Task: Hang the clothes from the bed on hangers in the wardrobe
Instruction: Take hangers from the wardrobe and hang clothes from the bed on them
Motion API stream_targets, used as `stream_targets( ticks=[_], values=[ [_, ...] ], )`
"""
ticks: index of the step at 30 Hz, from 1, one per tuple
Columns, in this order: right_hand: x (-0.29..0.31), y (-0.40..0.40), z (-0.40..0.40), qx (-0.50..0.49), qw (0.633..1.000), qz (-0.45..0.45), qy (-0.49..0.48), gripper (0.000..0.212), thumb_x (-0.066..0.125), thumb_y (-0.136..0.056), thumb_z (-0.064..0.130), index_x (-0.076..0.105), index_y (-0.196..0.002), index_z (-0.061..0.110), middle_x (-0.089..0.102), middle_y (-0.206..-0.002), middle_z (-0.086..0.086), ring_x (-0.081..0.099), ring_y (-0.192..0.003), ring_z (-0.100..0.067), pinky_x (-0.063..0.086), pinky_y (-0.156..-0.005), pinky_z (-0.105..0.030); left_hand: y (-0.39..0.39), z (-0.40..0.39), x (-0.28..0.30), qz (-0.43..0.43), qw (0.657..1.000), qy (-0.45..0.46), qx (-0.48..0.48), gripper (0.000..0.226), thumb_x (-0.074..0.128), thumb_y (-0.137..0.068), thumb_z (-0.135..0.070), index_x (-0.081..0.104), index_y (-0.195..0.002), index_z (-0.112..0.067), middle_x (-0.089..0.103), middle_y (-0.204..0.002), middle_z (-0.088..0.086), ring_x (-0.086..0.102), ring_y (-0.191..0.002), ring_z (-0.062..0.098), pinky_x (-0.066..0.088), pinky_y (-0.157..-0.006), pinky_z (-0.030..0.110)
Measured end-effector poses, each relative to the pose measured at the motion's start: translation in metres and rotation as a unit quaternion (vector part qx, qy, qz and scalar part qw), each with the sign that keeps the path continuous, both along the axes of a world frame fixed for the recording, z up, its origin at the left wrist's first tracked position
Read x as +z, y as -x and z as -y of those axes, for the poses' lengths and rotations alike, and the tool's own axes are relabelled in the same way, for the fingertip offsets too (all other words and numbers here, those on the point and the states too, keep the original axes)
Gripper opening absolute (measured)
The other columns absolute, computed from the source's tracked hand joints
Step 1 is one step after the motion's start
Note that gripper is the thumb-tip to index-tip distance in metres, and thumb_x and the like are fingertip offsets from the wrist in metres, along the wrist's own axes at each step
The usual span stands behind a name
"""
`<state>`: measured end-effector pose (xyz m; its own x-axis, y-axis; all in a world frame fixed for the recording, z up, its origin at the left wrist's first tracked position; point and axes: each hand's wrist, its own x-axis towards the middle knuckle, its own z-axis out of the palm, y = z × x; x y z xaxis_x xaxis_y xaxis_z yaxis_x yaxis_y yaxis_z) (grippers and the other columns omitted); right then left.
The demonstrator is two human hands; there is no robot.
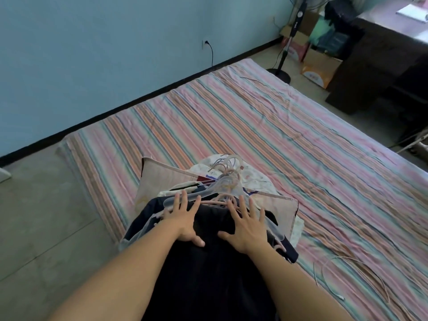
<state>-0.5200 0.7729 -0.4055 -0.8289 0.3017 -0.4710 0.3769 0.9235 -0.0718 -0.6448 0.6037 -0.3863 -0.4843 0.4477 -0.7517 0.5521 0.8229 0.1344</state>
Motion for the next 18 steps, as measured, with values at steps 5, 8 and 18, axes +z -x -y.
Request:
stream_targets(
  ticks=[5, 8, 18],
  values=[
    [0.051, 0.007, 0.004, 0.041, 0.998, 0.052, -0.024, 0.096, 0.043, -0.082, 0.082, -0.001, -0.157, 0.041, -0.003, -0.168, -0.004, -0.002, -0.152, -0.038, 0.007, -0.121, -0.056, -0.024, 0.03, 0.015, -0.066, 0.994, -0.088, 0.012, 0.121, 0.065, -0.072, -0.073, -0.016, -0.154, -0.033, -0.036, -0.156, 0.008, -0.036, -0.141, 0.031, -0.005, -0.118, 0.06],
    [0.09, 0.005, 0.017, 0.065, 0.997, 0.026, -0.027, 0.087, 0.044, -0.085, 0.077, 0.015, -0.157, 0.038, 0.009, -0.167, -0.003, 0.003, -0.152, -0.036, 0.008, -0.121, -0.055, -0.027, 0.039, 0.053, -0.068, 0.992, -0.103, 0.013, 0.117, 0.066, -0.072, -0.071, -0.006, -0.156, -0.031, -0.017, -0.163, 0.007, -0.019, -0.149, 0.029, -0.004, -0.118, 0.057],
    [0.233, -0.044, 0.126, 0.09, 0.989, -0.086, 0.082, 0.057, 0.052, -0.07, 0.073, 0.061, -0.113, 0.036, 0.066, -0.106, 0.009, 0.062, -0.1, -0.017, 0.052, -0.078, -0.038, -0.076, 0.143, 0.222, -0.074, 0.977, -0.2, 0.025, 0.094, 0.079, -0.068, -0.055, 0.034, -0.147, -0.031, 0.049, -0.144, -0.005, 0.051, -0.126, 0.019, 0.044, -0.099, 0.032]
  ],
)
